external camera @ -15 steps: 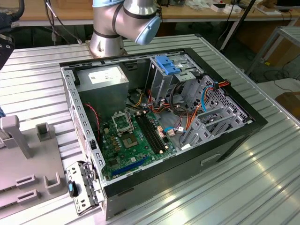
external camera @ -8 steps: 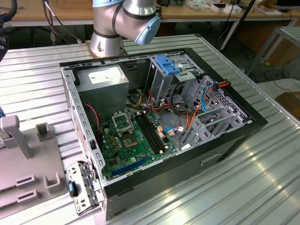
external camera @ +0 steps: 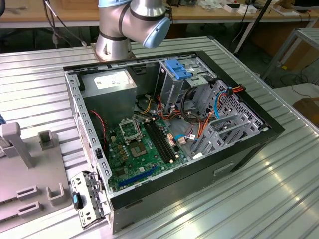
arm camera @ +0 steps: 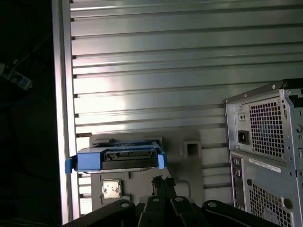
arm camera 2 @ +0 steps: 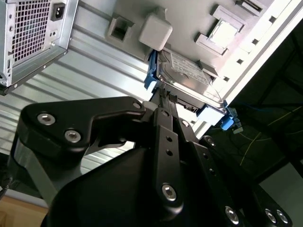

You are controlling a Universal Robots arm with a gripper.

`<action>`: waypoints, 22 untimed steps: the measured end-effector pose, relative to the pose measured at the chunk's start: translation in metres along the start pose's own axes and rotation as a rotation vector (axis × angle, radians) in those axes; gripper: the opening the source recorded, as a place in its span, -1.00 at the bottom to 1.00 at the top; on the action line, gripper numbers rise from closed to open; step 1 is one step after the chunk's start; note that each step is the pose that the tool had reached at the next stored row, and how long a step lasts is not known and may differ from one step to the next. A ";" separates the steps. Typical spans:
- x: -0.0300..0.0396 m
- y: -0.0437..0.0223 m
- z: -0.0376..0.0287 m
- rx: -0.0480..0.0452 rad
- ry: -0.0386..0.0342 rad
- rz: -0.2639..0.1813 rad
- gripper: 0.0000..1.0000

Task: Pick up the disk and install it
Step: 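Reach for the disk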

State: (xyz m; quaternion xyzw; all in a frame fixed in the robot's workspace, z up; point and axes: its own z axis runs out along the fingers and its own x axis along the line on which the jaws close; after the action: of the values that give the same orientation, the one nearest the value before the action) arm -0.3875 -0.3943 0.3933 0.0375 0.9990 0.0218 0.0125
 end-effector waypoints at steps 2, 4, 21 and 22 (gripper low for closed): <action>0.0051 -0.0003 0.0000 -0.0004 -0.0002 0.000 -0.79; 0.0101 -0.0006 -0.0002 -0.0006 -0.0001 0.000 -0.79; 0.0631 -0.0037 -0.0015 -0.0018 0.0002 0.000 -0.79; 0.0646 -0.0037 -0.0015 -0.0019 0.0002 0.000 -0.79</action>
State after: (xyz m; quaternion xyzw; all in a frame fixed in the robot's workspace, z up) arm -0.4523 -0.3932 0.3931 0.0374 0.9990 0.0227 0.0125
